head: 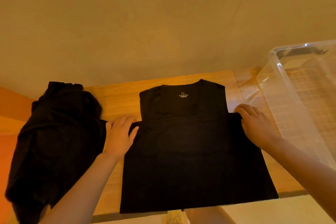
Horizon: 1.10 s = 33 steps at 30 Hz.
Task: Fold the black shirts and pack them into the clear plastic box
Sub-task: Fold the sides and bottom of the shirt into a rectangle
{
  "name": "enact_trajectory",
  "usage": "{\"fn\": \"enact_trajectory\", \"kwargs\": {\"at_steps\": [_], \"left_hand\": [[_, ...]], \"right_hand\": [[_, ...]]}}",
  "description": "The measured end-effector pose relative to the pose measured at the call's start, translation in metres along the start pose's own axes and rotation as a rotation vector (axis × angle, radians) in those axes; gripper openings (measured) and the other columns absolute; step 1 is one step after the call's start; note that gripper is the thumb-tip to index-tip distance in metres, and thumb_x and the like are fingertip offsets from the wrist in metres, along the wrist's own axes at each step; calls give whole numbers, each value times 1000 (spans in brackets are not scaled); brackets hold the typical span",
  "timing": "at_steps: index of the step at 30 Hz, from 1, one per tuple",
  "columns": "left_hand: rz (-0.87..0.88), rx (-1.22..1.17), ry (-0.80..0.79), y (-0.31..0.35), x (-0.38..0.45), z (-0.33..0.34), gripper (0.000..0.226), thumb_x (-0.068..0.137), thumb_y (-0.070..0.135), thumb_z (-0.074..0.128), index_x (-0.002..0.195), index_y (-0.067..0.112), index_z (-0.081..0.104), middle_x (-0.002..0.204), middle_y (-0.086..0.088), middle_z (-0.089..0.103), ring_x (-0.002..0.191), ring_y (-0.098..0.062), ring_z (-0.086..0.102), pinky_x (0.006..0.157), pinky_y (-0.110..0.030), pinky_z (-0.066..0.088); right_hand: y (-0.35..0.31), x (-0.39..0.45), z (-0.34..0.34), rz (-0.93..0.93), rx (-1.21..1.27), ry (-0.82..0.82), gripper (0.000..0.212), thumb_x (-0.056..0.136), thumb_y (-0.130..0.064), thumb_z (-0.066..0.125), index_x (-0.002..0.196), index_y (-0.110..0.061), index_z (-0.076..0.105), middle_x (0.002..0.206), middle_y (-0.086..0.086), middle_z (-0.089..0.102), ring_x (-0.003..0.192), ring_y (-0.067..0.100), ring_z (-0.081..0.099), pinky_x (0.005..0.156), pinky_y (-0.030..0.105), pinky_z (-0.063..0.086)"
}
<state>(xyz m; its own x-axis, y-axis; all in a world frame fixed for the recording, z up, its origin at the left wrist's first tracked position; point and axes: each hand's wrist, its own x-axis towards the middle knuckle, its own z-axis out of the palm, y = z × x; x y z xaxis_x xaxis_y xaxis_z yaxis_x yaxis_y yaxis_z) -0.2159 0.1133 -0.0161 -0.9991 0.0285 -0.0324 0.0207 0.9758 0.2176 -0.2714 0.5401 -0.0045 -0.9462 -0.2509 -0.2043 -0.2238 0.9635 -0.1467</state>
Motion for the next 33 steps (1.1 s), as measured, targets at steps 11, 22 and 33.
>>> {"fn": "enact_trajectory", "kwargs": {"at_steps": [11, 22, 33], "left_hand": [[-263, -57, -238, -5, 18, -26, 8, 90, 32, 62, 86, 26, 60, 91, 9, 52, 87, -11, 46, 79, -34, 21], [-247, -147, -188, 0, 9, -38, 12, 93, 30, 60, 100, 21, 66, 86, 7, 61, 91, -17, 59, 95, -35, 31], [-390, -494, -2, 14, -7, -63, 24, 93, 20, 62, 113, 9, 67, 95, 5, 59, 91, -7, 53, 77, -17, 37]], "right_hand": [[0, 31, -30, 346, -27, -233, 20, 93, -24, 56, 112, -18, 58, 107, 2, 50, 103, 22, 48, 98, 44, 30], [9, 23, -32, 352, 163, -176, 16, 87, -21, 66, 96, -8, 67, 96, 9, 62, 83, 21, 54, 72, 31, 45], [0, -8, -49, 478, 904, 75, 17, 86, -12, 69, 103, -13, 68, 89, 2, 67, 81, 14, 61, 75, 27, 47]]}}
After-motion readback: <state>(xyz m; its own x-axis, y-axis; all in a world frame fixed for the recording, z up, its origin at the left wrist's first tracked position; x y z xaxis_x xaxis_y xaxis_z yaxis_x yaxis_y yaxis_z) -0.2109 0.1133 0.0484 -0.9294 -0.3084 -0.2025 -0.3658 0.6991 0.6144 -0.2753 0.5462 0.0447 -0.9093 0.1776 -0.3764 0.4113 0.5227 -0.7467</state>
